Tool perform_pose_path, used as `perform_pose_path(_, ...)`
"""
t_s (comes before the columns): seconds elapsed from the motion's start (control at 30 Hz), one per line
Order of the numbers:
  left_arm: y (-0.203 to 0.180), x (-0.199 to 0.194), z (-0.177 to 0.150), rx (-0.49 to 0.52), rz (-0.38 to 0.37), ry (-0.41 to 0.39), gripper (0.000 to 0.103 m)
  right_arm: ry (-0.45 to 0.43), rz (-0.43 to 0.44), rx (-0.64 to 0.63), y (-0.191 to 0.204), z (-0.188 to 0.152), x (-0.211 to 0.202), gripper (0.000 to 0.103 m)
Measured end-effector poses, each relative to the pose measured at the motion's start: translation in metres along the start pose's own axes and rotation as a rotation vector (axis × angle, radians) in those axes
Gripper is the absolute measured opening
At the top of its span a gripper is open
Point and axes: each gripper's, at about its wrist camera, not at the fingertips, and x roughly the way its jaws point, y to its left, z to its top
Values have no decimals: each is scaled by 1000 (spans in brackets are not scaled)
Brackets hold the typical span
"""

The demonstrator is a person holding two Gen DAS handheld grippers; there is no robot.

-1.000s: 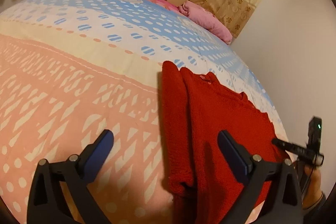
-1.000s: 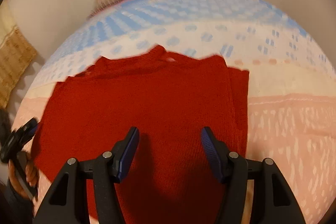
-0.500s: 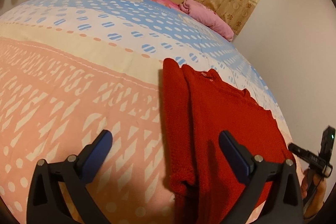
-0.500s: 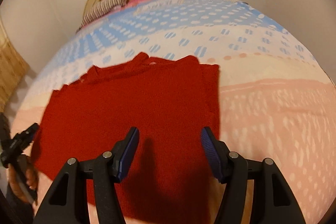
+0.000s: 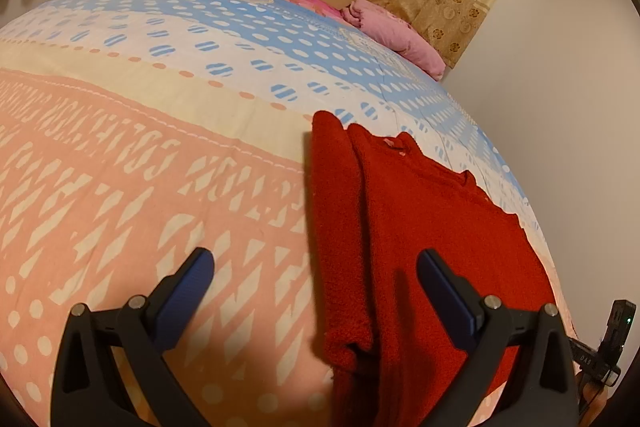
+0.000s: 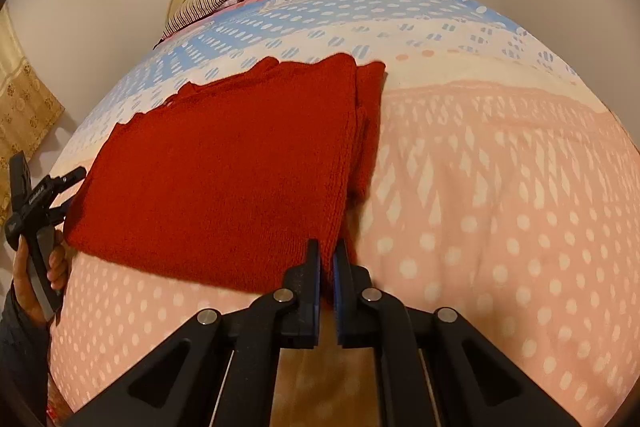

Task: Fold small clothes

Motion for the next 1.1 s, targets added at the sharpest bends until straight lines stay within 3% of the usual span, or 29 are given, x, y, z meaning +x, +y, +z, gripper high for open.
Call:
perform_pose_path(0.2,-2,1,0,7,7,3,103,44,-4,15,0,1,2,5)
perform_pose_path(0.33,-3,2,0,20,24,6,103,14,-149,-89,22,5,-13,12)
perform_pose_path(0.4,-6,4,0,36,46,13,103,-47,-213,-146,38,11,-22,35)
perform_pose_path(0.47,-9,5,-1,56,72,20,103,-77,-182,-172,50,18,-24,48)
perform_pose_path(0.57,-16,12,-1,96,128,48,103,-65,-109,-220,71,25,-8,48)
perform_pose_path(0.7,-28,20,-4,168,218,78,103,52,-125,-203,67,22,37,49)
perform_pose_path(0.73,-28,20,-4,173,220,80,103,38,-117,-195,64,20,38,49)
perform_pose_path(0.9,-10,6,4,90,113,59,103,16,-130,-231,80,14,23,49)
perform_pose_path(1.1,0,0,16,72,109,51,103,-32,-48,-417,143,0,8,53)
